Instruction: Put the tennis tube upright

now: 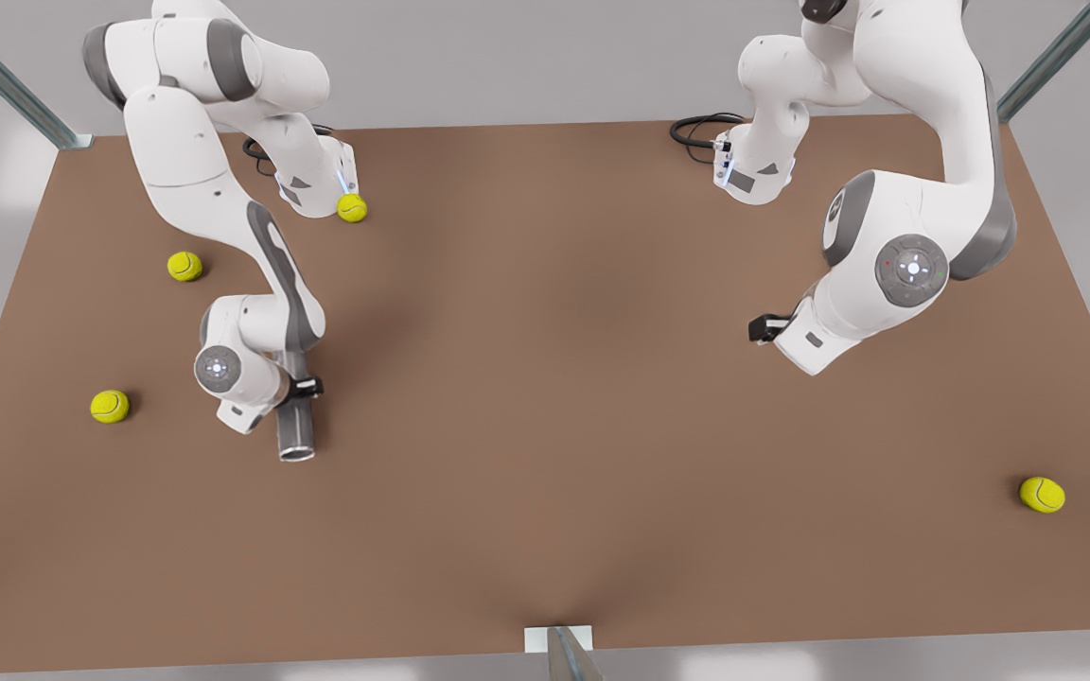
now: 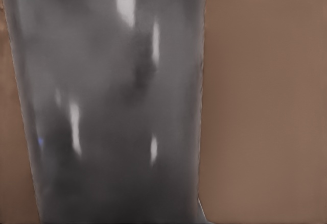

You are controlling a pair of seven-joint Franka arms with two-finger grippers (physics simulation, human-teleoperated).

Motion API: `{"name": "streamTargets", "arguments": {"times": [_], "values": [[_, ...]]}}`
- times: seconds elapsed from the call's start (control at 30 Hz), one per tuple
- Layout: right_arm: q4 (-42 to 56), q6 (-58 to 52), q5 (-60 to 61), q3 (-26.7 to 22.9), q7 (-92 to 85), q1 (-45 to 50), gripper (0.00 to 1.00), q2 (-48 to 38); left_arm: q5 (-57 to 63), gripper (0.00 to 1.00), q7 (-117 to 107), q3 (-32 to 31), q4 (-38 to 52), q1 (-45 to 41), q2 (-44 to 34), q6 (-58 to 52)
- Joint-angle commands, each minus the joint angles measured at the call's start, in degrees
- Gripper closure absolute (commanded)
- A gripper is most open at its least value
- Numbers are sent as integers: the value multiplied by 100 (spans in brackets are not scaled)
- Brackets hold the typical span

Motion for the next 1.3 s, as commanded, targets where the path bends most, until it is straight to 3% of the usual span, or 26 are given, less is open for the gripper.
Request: {"name": "streamTargets", "arguments": {"times": [0.0,0.1,0.23,0.43,0.67,0.93,0.97,1.0,1.03,1.27], "values": [[230,-222,-24,7,-401,16,25,-26,13,0,12,31,3,3,6,43],[1205,-355,-76,604,-2008,165,25,-18,13,0,12,31,3,3,24,79],[2225,-284,-1042,605,-2503,1738,25,377,4,0,12,58,3,3,24,122],[2585,322,-1984,605,-3266,2960,25,878,-14,0,21,75,3,38,32,157],[2902,1122,-1984,605,-3795,3110,24,1802,-5,0,12,75,3,47,138,140],[2972,1140,-1931,605,-3760,3092,23,1942,-5,0,3,84,3,47,155,87],[2972,1140,-1931,622,-3760,3092,21,1951,-5,0,3,110,3,47,155,87],[2999,1148,-1922,622,-3768,3092,4,1986,-5,0,3,110,3,47,155,87],[3025,1184,-1940,622,-3803,3092,0,1986,-5,0,3,110,3,47,155,87],[3060,1210,-1940,622,-3786,3092,0,1969,4,0,12,110,3,38,191,87]]}}
